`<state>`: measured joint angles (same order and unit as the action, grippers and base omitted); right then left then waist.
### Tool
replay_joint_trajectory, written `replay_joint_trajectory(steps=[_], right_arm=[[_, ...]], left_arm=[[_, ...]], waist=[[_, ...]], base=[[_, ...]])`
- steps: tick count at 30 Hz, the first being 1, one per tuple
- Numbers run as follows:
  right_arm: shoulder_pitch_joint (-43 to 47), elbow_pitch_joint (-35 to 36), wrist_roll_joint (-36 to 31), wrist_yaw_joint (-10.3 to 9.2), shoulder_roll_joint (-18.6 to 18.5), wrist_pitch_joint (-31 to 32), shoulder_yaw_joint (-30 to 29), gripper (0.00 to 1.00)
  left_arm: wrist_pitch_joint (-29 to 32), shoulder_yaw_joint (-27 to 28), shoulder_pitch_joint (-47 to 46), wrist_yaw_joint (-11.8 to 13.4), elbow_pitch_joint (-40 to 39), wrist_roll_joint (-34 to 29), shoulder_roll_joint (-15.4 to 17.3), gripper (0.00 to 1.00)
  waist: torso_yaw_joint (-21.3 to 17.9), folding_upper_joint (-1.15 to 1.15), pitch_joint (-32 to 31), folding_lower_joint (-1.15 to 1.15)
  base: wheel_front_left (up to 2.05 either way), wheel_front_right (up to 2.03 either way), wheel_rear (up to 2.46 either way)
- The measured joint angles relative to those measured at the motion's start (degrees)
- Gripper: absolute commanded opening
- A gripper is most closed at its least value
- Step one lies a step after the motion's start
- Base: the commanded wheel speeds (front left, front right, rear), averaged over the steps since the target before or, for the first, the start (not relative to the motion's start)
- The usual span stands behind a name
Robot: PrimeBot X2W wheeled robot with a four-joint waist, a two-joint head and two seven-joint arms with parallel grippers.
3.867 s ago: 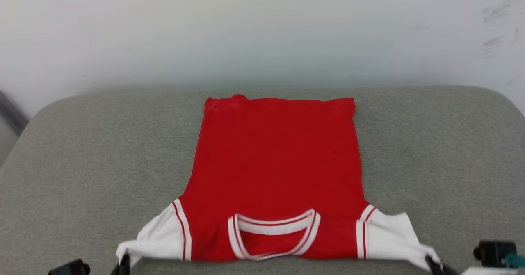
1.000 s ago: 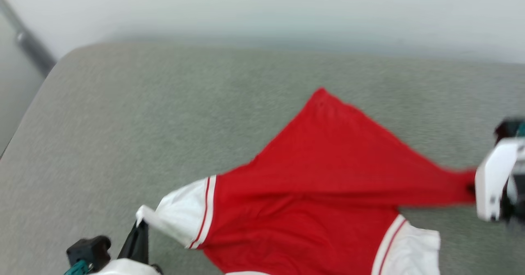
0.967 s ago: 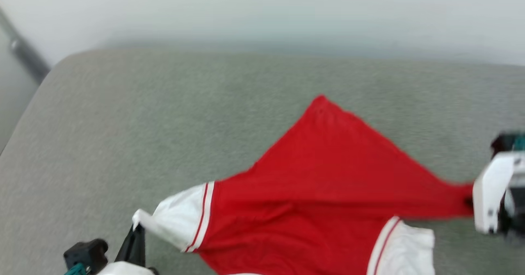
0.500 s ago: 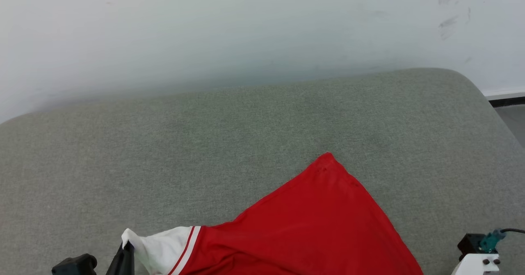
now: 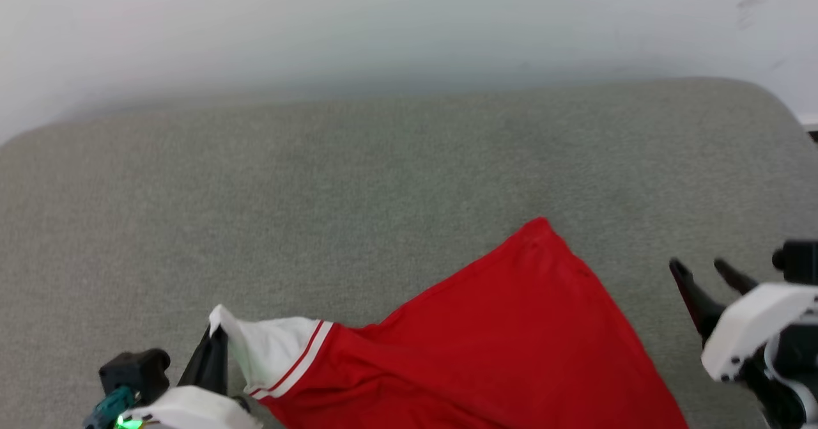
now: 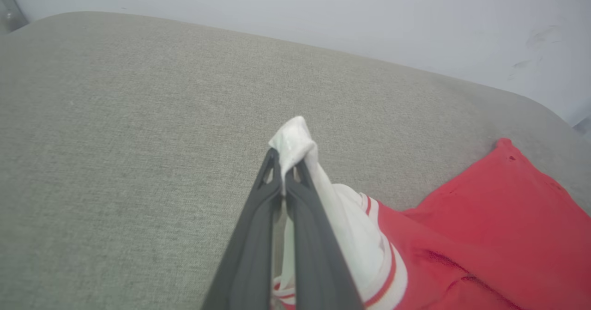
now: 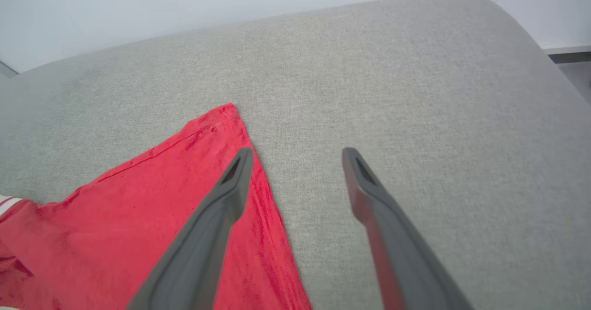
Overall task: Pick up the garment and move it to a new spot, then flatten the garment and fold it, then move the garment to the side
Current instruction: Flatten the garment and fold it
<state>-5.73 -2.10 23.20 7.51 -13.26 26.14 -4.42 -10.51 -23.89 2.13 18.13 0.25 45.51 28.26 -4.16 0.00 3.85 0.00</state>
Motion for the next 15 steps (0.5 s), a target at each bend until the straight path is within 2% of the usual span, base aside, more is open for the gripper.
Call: replay_joint_trajectory(steps=[5,9,11,12,13,15], right_arm=[[-7.59,-3.74,0.23,0.00,-1.45,-2.05,3.21,1.00],[-17.59,-9.10,2.16,0.00,-4.46,5.32,9.32,1.00],[-19.40,-10.14,2.68,0.00,-5.09,7.50,10.23,1.00],[-22.76,-12.17,3.13,0.00,-6.06,12.34,11.80,1.00],[-22.76,-12.17,3.13,0.00,-6.06,12.34,11.80,1.00],[-25.64,-14.37,3.67,0.00,-6.59,17.18,13.29,1.00]], left_arm=[[0.09,-1.00,-4.22,-0.33,-0.92,-1.76,-0.32,0.00],[0.26,-2.38,-9.38,-0.96,-1.86,-3.71,-1.41,0.00],[0.25,-2.63,-10.20,-1.02,-1.90,-4.04,-1.64,0.00],[0.18,-3.25,-11.76,-1.49,-1.86,-4.59,-2.07,0.00],[0.18,-3.25,-11.76,-1.49,-1.86,-4.59,-2.07,0.00],[-0.03,-3.70,-13.13,-1.87,-1.71,-5.01,-2.68,0.00]], waist=[[1.46,0.00,3.72,0.00],[3.51,0.00,8.87,0.01],[3.96,0.00,9.84,0.01],[4.93,0.00,11.71,0.01],[4.93,0.00,11.71,0.01],[5.97,0.00,13.37,0.01]], base=[[0.00,0.00,0.00],[0.00,0.00,0.00],[0.00,0.00,0.00],[0.00,0.00,0.00],[0.00,0.00,0.00],[0.00,0.00,0.00]])
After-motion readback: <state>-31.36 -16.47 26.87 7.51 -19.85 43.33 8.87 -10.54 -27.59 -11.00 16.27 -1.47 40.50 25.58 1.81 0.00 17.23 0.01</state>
